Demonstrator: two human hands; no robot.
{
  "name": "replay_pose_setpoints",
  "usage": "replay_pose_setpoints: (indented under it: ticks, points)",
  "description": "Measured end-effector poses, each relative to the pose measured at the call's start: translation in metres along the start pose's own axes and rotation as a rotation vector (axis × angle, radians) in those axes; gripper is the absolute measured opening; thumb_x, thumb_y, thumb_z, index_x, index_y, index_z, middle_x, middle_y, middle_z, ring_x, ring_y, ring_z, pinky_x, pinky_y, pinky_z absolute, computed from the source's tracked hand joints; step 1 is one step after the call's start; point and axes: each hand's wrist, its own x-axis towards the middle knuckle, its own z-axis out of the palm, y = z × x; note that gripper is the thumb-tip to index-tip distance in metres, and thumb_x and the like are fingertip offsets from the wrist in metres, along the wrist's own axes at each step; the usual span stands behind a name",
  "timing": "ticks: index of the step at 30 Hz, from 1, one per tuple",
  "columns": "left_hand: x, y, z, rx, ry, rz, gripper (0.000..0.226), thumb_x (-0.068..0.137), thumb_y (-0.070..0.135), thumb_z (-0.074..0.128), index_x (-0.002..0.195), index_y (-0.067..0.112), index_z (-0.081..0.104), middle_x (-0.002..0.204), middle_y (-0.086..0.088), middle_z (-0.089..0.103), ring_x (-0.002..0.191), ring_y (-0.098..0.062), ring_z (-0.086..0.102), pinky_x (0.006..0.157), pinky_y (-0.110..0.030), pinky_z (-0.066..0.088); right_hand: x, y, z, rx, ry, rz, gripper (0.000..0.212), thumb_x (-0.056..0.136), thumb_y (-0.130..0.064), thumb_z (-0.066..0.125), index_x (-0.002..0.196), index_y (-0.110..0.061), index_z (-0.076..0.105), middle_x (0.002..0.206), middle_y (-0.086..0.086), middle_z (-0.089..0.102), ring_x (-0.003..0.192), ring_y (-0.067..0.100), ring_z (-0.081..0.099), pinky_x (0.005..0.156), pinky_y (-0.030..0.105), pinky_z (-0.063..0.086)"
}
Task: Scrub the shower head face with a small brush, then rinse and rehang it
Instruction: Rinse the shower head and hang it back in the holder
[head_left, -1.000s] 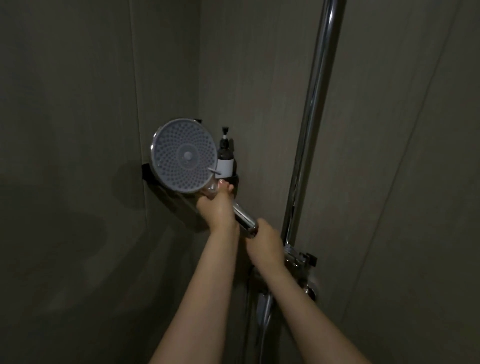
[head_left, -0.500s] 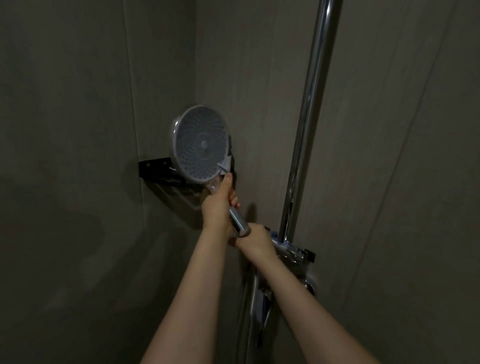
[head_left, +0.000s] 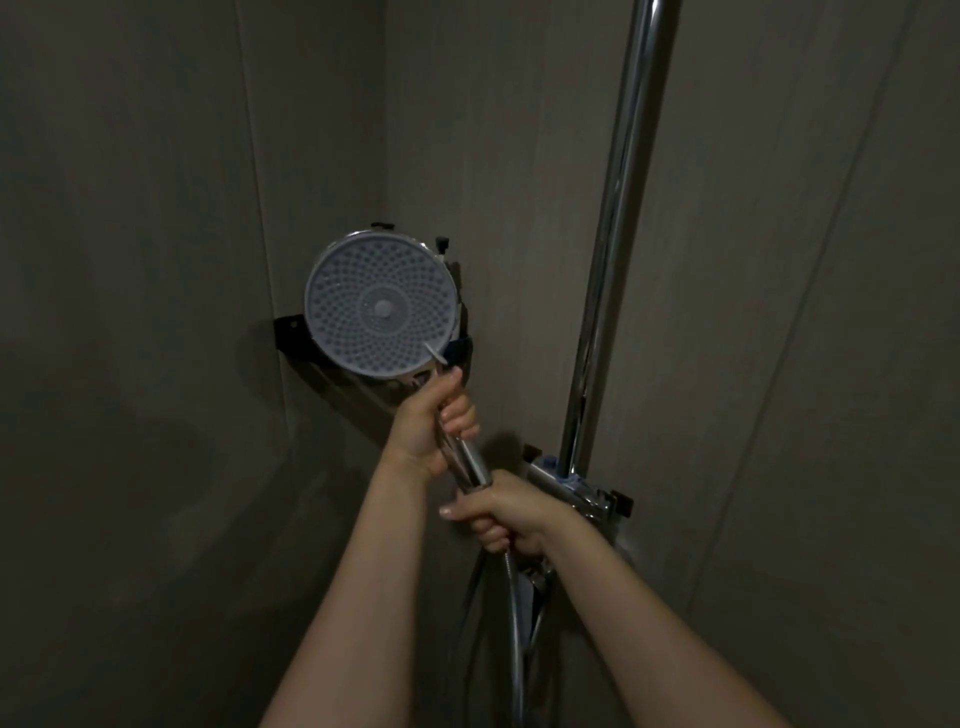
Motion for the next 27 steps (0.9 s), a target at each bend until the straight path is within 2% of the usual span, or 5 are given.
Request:
replay_pose_setpoints:
  ticks: [9,13,20,23,27]
  points:
    - [-0.001,-0.023,0.011,-0.06,0.896,0.245,0.015,0.087,0.019,0.058,0.073,0.015,0.053,0.061,0.001,0.046,0.048,-0.009,0.039,0.046,-0.02,0.035,0.008,0.018,0.03,-0.641,0.903,-0.23,0.014,0.09,-0.015,0.053,0.097,-0.008,0.064,0.095,0.008,0.069,0.09,0.023,0.065,0.067,0.027,0.045]
    - [0.001,-0.034,0.012,0.007,0.836,0.212,0.01,0.085,0.015,0.059,0.077,0.014,0.054,0.058,0.001,0.045,0.035,-0.005,0.04,0.037,-0.018,0.035,0.009,0.022,0.027,-0.69,0.936,-0.105,0.024,0.092,-0.017,0.048,0.099,-0.005,0.068,0.095,0.013,0.071,0.092,0.03,0.067,0.068,0.028,0.048]
    - [0.001,-0.027,-0.022,0.196,0.153,-0.208,0.05,0.094,0.019,0.043,0.045,0.021,0.038,0.032,0.008,0.028,0.026,-0.004,0.027,0.036,-0.014,0.025,0.014,0.042,0.047,-0.151,0.577,0.103,0.006,0.076,-0.008,0.061,0.075,-0.012,0.058,0.057,0.0,0.052,0.047,0.015,0.053,0.039,0.021,0.039]
    - [0.001,-0.037,-0.03,0.216,0.248,-0.198,0.041,0.093,0.018,0.048,0.054,0.02,0.037,0.034,0.008,0.03,0.028,-0.004,0.029,0.036,-0.014,0.027,0.02,0.053,0.045,-0.149,0.508,0.16,0.012,0.079,-0.011,0.062,0.073,-0.018,0.053,0.061,0.0,0.053,0.049,0.012,0.049,0.044,0.02,0.039]
    - [-0.002,-0.068,-0.023,0.174,0.673,0.058,0.034,0.089,0.01,0.055,0.059,0.016,0.04,0.03,0.008,0.034,0.026,-0.005,0.031,0.035,-0.013,0.027,0.017,0.065,0.031,-0.373,0.744,0.06,0.022,0.082,-0.013,0.06,0.099,-0.003,0.069,0.096,0.016,0.07,0.093,0.028,0.067,0.066,0.023,0.04]
